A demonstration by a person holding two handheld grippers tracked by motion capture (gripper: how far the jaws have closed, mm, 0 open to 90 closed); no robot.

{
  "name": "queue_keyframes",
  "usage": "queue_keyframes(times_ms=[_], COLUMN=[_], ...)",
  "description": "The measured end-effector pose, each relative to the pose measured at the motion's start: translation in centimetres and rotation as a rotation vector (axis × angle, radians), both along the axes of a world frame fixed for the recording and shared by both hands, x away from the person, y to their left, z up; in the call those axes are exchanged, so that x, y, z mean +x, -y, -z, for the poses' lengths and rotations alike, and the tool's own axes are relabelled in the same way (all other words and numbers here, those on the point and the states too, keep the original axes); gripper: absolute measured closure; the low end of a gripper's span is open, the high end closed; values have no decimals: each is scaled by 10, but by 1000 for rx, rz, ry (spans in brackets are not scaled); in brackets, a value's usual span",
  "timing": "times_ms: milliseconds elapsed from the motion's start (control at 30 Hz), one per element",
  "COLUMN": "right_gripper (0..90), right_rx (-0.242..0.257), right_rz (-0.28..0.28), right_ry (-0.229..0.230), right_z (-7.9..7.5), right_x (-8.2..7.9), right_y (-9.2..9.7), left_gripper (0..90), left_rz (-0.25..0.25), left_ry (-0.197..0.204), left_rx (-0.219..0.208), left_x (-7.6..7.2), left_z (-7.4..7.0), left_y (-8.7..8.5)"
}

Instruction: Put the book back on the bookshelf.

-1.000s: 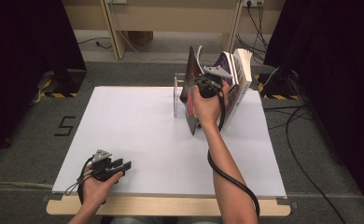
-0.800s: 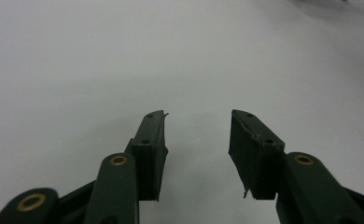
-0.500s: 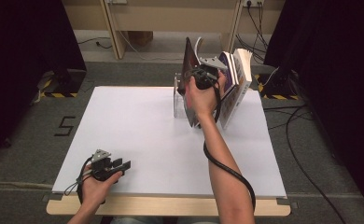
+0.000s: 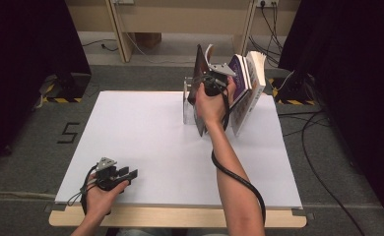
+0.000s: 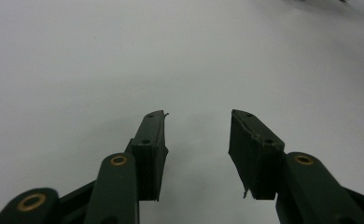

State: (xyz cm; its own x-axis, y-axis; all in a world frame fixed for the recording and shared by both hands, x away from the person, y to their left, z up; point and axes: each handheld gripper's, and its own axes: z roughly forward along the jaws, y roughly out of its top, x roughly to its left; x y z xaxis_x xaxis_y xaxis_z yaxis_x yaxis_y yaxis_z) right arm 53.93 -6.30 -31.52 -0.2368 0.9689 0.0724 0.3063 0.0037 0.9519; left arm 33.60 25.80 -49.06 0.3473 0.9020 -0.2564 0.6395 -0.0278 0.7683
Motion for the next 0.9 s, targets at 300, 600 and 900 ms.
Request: queue_keyframes(times_ms=[300, 600, 900], right_gripper=[843, 768, 689], right_rx=[-12, -2, 14], right_rz=[-8, -41, -78], right_ry=[6, 7, 1], right_z=[5, 4, 6], right_x=[-4, -7, -11], right_y=[-8, -19, -23], left_gripper=[553, 552, 552], left_rz=[8, 5, 8], left_ry=[-3, -1, 0], left_rx=[4, 2, 7], left_x=[0, 0, 0], left_z=[1, 1, 1], left_y=[3, 2, 2])
